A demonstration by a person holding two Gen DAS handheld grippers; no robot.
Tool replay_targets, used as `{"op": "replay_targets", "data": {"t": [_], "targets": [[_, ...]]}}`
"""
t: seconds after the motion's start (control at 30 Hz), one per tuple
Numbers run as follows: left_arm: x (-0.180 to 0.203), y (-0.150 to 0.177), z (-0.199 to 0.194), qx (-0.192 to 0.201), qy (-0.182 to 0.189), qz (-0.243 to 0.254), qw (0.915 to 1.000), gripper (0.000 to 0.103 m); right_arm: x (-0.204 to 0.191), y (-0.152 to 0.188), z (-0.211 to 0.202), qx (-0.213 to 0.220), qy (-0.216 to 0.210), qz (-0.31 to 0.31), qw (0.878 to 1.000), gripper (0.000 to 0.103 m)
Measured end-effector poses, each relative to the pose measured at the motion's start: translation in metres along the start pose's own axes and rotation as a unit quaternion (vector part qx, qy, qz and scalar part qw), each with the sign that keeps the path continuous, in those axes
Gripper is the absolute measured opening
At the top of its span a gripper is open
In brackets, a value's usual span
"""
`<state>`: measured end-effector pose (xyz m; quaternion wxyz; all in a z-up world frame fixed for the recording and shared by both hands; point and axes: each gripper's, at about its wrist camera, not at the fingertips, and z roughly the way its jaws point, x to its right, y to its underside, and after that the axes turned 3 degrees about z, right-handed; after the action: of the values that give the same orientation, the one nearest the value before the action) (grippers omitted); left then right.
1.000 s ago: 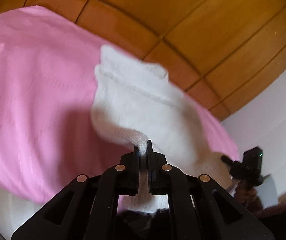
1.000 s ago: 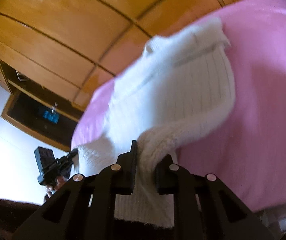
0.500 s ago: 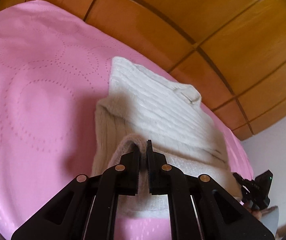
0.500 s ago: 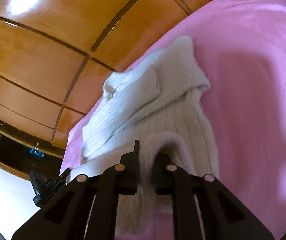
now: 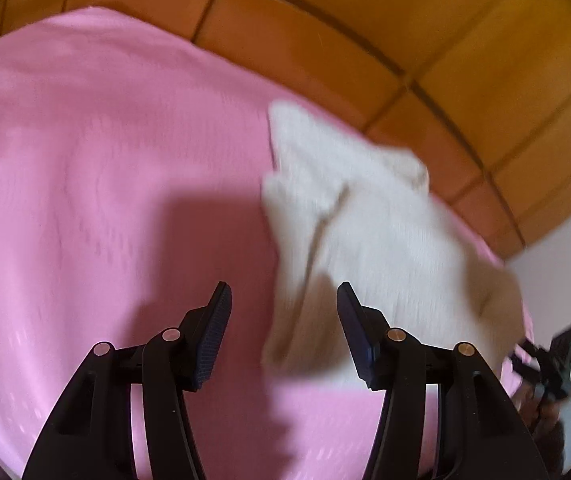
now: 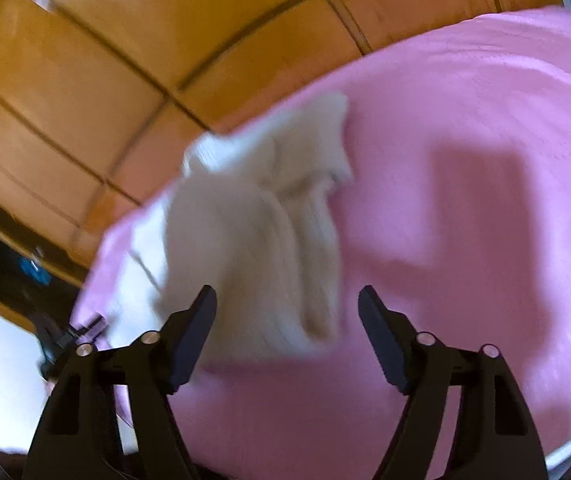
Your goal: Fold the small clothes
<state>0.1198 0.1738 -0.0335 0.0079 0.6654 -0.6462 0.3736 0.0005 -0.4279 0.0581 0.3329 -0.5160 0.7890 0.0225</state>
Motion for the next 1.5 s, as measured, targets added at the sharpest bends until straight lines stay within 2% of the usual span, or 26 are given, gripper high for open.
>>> {"op": "replay_targets", "data": {"t": [0.03, 0.1, 0.17, 0.2, 0.23, 0.3, 0.37, 0.4, 0.43, 0.5, 0.77, 0.97, 1.03, 1.13, 1.23, 1.3, 1.37, 1.4, 1.5], "targets": [[0.001, 0.01, 0.001, -0.009, 0.007, 0.009, 0.9999, 0.053, 0.0, 0.009, 0.005, -0.011, 0.017, -0.015, 1.0, 0.062], [0.006, 0.02, 0.003, -0.015, 0.013, 0.027, 0.9994, 0.053, -0.005, 0.018, 0.016, -0.021, 0.04, -0.041, 0.998, 0.049], [0.02, 0.027, 0.01, -0.023, 0.01, 0.058, 0.998, 0.061, -0.015, 0.019, 0.03, -0.018, 0.043, -0.054, 0.997, 0.043], [0.029, 0.03, 0.015, -0.028, -0.003, 0.081, 0.9963, 0.068, -0.019, 0.019, 0.033, -0.017, 0.046, -0.06, 0.997, 0.042], [0.034, 0.031, 0.02, -0.028, -0.014, 0.097, 0.9948, 0.07, -0.026, 0.017, 0.042, -0.013, 0.057, -0.074, 0.996, 0.038], [0.04, 0.031, 0.027, -0.029, -0.037, 0.115, 0.9922, 0.07, -0.035, 0.016, 0.054, -0.015, 0.075, -0.089, 0.993, 0.023], [0.042, 0.03, 0.028, -0.032, -0.037, 0.113, 0.9924, 0.041, -0.039, 0.015, 0.053, -0.015, 0.078, -0.09, 0.993, 0.015], [0.042, 0.029, 0.025, -0.038, -0.023, 0.109, 0.993, 0.023, -0.04, 0.015, 0.049, -0.014, 0.076, -0.086, 0.993, 0.013], [0.043, 0.029, 0.022, -0.033, -0.021, 0.111, 0.9931, 0.017, -0.04, 0.015, 0.043, -0.012, 0.074, -0.083, 0.994, 0.012], [0.046, 0.033, 0.014, -0.024, -0.021, 0.122, 0.9919, 0.014, -0.04, 0.019, 0.029, -0.006, 0.059, -0.073, 0.996, 0.011], [0.046, 0.059, -0.024, -0.011, 0.032, 0.08, 0.9962, 0.011, -0.038, 0.035, -0.022, 0.018, 0.031, -0.06, 0.998, 0.009], [0.033, 0.107, -0.055, -0.034, 0.054, 0.043, 0.997, 0.011, -0.022, 0.072, -0.04, -0.02, 0.045, -0.05, 0.998, 0.008], [0.027, 0.125, -0.06, -0.05, 0.045, 0.029, 0.9973, 0.011, -0.011, 0.086, -0.043, -0.038, 0.053, -0.036, 0.997, 0.008], [0.022, 0.133, -0.057, -0.067, -0.008, 0.019, 0.9975, 0.011, -0.009, 0.092, -0.038, -0.048, 0.079, -0.04, 0.995, 0.009], [0.027, 0.118, -0.068, -0.036, -0.044, 0.031, 0.9979, 0.011, -0.018, 0.084, -0.037, -0.028, 0.117, -0.075, 0.99, 0.017], [0.037, 0.105, -0.078, -0.008, -0.039, 0.047, 0.9981, 0.011, -0.027, 0.079, -0.039, -0.016, 0.123, -0.093, 0.988, 0.025], [0.053, 0.094, -0.086, 0.017, -0.025, 0.077, 0.9966, 0.018, -0.036, 0.074, -0.043, -0.006, 0.111, -0.107, 0.988, 0.026], [0.06, 0.089, -0.087, 0.023, -0.014, 0.089, 0.9957, 0.026, -0.042, 0.071, -0.042, -0.01, 0.096, -0.113, 0.989, 0.026], [0.085, 0.078, -0.077, 0.027, 0.008, 0.129, 0.9912, 0.043, -0.054, 0.079, -0.032, -0.031, 0.078, -0.14, 0.987, 0.026]]}}
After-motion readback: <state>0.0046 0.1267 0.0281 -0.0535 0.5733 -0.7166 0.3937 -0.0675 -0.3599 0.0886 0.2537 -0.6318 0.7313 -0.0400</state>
